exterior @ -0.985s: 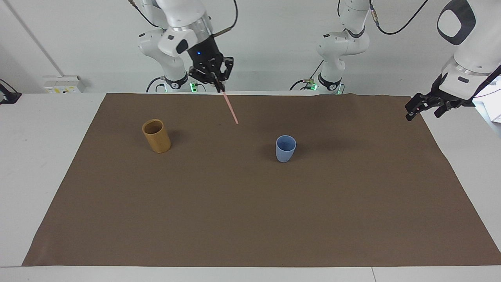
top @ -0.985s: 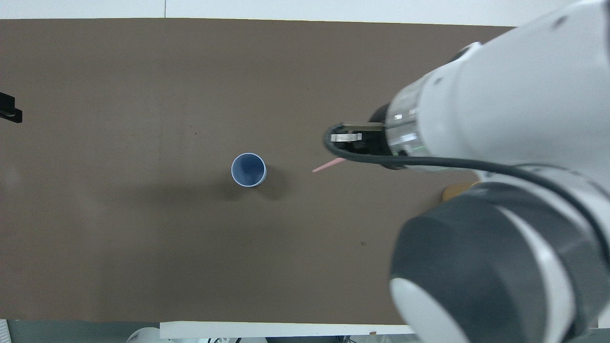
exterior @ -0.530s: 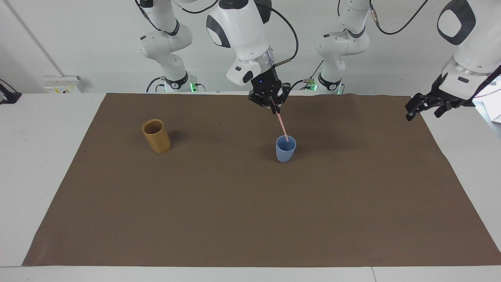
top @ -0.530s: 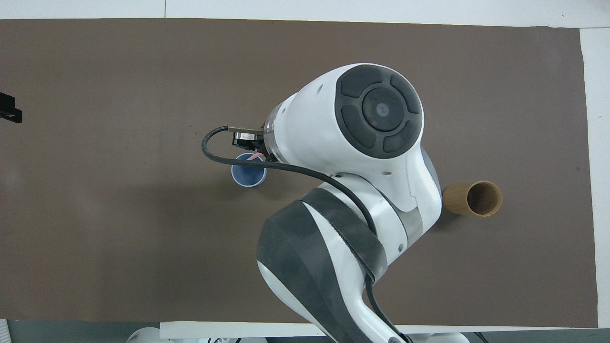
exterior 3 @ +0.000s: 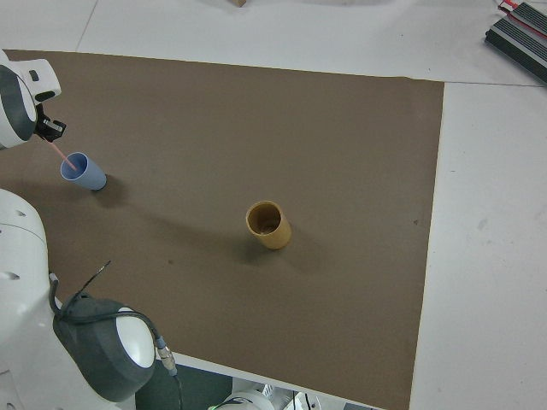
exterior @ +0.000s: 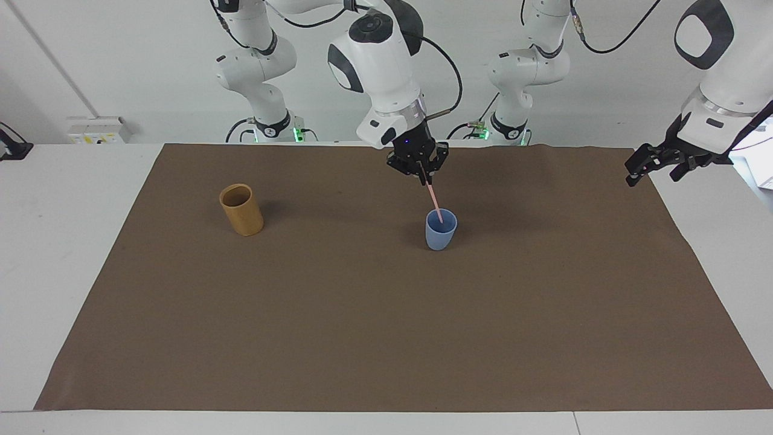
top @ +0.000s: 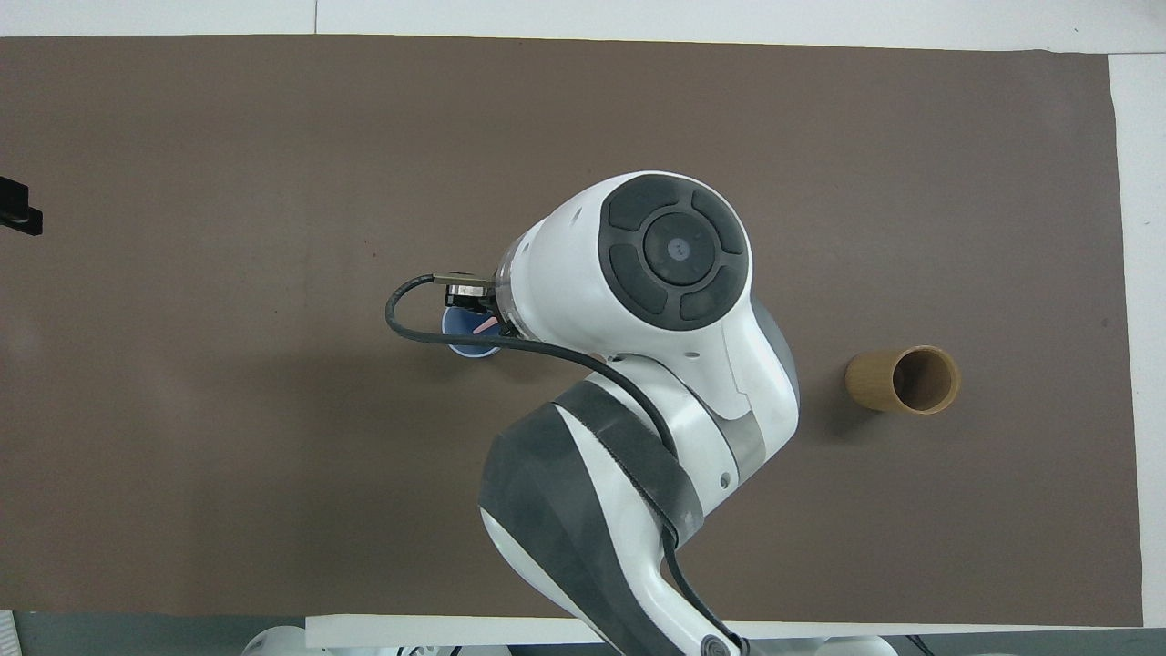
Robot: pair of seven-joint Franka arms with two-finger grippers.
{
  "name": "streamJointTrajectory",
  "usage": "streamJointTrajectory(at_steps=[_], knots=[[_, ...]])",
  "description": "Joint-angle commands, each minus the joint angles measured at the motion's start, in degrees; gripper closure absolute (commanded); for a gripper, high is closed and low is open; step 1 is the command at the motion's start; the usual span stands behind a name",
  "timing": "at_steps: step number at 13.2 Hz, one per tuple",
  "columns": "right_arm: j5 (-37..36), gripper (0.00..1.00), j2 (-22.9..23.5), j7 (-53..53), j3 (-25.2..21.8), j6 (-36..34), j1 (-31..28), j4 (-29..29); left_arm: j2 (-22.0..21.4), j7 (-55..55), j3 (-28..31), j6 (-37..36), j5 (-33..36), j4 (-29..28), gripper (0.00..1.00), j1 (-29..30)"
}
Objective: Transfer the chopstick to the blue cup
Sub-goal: 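Carry the pink stick over the blue cup with the right gripper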
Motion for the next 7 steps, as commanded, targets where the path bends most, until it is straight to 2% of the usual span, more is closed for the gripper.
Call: streamJointTrajectory(at_steps=[1,2,5,7], knots=[[-0.57,0.57,-2.14,0.25,0.01,0.62,-0.15,-2.60,-0.64,-0.23,0.10,-0.30,0.44,-0.69,0.00,0.00],[-0.83,0.01,-2.14,-0.10,-0.07,0.54,-0.15,-2.25,-0.64,-0.23,0.10,-0.30,0.35,-0.69,0.00,0.00],[-4.68,0.00,-1.88,-0.19,-0.60,-1.21,-2.34,1.52,-0.64,-0.23,0.10,-0.30,0.35,-0.69,0.00,0.00],[-11.18,0.01,-2.14,-2.46,-0.51,-7.16,-6.98,5.90,-0.64,-0.23,0.10,-0.30,0.35,-0.69,0.00,0.00]])
